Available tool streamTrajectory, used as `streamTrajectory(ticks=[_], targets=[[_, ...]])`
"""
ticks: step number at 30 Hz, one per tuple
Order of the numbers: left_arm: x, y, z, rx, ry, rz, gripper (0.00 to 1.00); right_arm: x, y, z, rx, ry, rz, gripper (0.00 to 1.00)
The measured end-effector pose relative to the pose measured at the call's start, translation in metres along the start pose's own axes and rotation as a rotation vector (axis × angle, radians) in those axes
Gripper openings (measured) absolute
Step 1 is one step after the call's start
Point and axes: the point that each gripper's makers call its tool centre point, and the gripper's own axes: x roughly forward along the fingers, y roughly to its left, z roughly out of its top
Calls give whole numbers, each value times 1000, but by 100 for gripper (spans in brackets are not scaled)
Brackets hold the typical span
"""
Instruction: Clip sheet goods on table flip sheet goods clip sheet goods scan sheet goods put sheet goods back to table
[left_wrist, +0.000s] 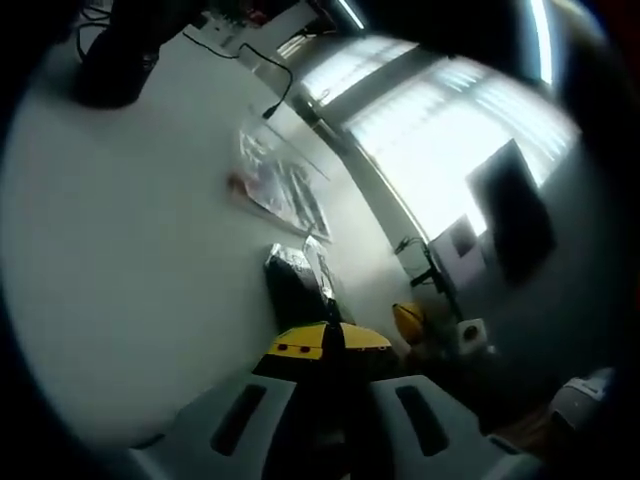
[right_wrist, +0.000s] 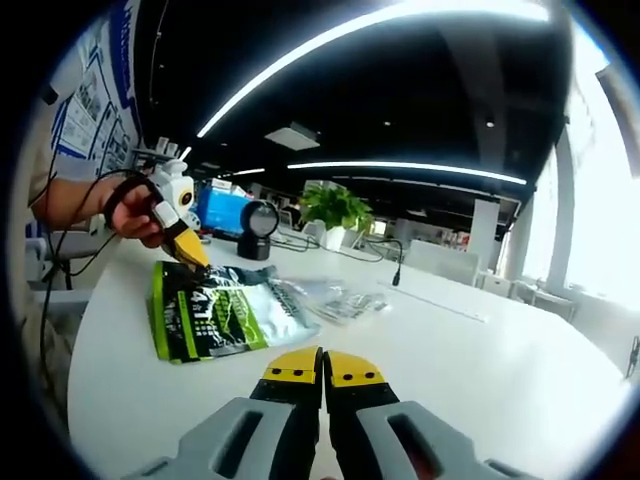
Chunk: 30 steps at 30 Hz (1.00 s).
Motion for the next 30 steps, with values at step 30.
streamTrajectory(ticks=[30], targets=[[-6, 16, -6, 4, 12, 66, 0, 0, 1, 1, 5, -9, 3, 0]])
